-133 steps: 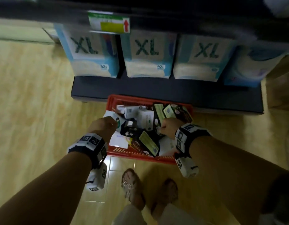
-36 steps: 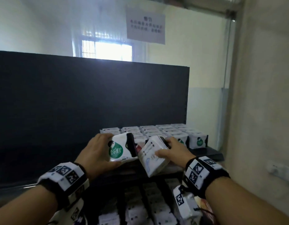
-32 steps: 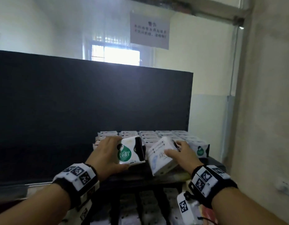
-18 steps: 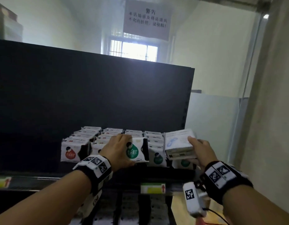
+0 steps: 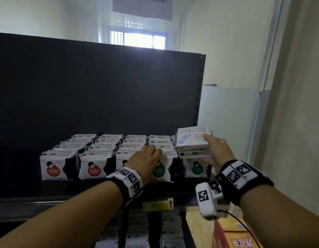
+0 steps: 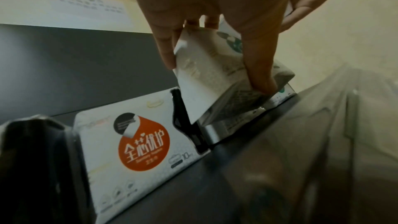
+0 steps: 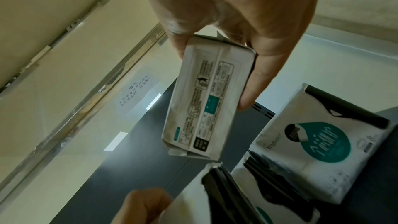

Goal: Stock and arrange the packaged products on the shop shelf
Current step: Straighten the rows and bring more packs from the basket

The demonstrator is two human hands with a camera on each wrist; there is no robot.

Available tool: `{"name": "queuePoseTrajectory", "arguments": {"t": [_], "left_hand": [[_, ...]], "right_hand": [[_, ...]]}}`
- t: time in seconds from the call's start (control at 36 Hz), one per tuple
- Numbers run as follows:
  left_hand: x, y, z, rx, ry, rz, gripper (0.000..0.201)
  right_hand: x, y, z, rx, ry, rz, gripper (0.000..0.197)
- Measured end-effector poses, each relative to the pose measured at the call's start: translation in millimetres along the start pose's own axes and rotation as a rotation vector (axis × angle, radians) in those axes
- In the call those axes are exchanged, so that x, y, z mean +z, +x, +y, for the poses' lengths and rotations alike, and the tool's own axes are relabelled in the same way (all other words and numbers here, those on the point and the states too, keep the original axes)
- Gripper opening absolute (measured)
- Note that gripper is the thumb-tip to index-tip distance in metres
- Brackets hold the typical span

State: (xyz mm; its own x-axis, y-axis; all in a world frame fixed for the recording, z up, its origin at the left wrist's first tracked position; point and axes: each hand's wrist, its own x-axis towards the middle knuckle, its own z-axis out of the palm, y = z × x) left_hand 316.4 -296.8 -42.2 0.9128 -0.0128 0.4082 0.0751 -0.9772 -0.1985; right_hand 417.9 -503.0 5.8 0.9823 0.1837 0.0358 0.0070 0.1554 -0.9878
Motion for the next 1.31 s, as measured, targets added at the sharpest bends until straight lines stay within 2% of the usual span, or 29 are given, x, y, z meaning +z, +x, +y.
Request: {"name": "queuePoseTrajectory", "arguments": {"t": [0.14,0.25,0.31,0.39,0.5,0.61,0.69,0.78,0.89,1.03,1.11,1.22,1.31], "left_hand": [[6.3,0.2,9.2,-0.012,0.025,-0.046,0.084],[10.5,-1.5,14.0,-0.057,-0.009,-0.052,0.072],[8.7,0.2,13.6,-0.067,-0.015,-0.042,0.068],[2.6,4.0,11.0,-0.106,-0.087,0.017,0.062],[-25.2,13.5,7.5,-0.375,-0.544,0.156,0.055],[-62.1,31.5,12.3,-0.580,-1.124,0.088,0.062],[-79.7,43.3,19.3,-0.631,-1.230,0.008,0.073],[-87.0,49.3,25.6,-0.683,-1.343,-0.009,0.082],[-87.4,50.7,26.2,-0.698,-1.462,0.011,0.095],[-87.1,55.4,33.1,-0.693,-1.526,0.089,0.074],[-83.8,56.5,34.9,-0.700,-1.545,0.147,0.070],[-84.9,56.1,39.5,-0.619,-1.590,0.098,0.077],[-89.0,59.2,47.7,-0.546,-1.534,0.058,0.063]], "right_hand": [[1.9,-0.7,14.1,0.017,0.041,-0.018,0.046],[5.0,0.3,20.4,0.028,0.087,-0.049,0.029],[6.5,3.3,19.5,0.045,0.143,-0.081,0.022],[8.3,8.4,16.7,0.043,0.254,-0.162,0.024],[11.5,13.9,7.5,0.015,0.323,-0.230,0.022],[12.0,15.7,-7.1,-0.114,0.166,-0.328,0.028],[8.9,14.4,-18.9,-0.247,0.047,-0.415,0.052],[2.5,15.3,-27.6,-0.364,-0.034,-0.521,0.062],[-10.7,16.6,-31.6,-0.489,-0.121,-0.652,0.070],[-28.4,21.9,-30.7,-0.634,-0.331,-0.636,0.068],[-36.6,26.0,-27.3,-0.695,-0.409,-0.630,0.065],[-38.2,27.6,-20.9,-0.730,-0.538,-0.633,0.061],[-35.1,24.2,-20.7,-0.739,-0.525,-0.625,0.060]]}}
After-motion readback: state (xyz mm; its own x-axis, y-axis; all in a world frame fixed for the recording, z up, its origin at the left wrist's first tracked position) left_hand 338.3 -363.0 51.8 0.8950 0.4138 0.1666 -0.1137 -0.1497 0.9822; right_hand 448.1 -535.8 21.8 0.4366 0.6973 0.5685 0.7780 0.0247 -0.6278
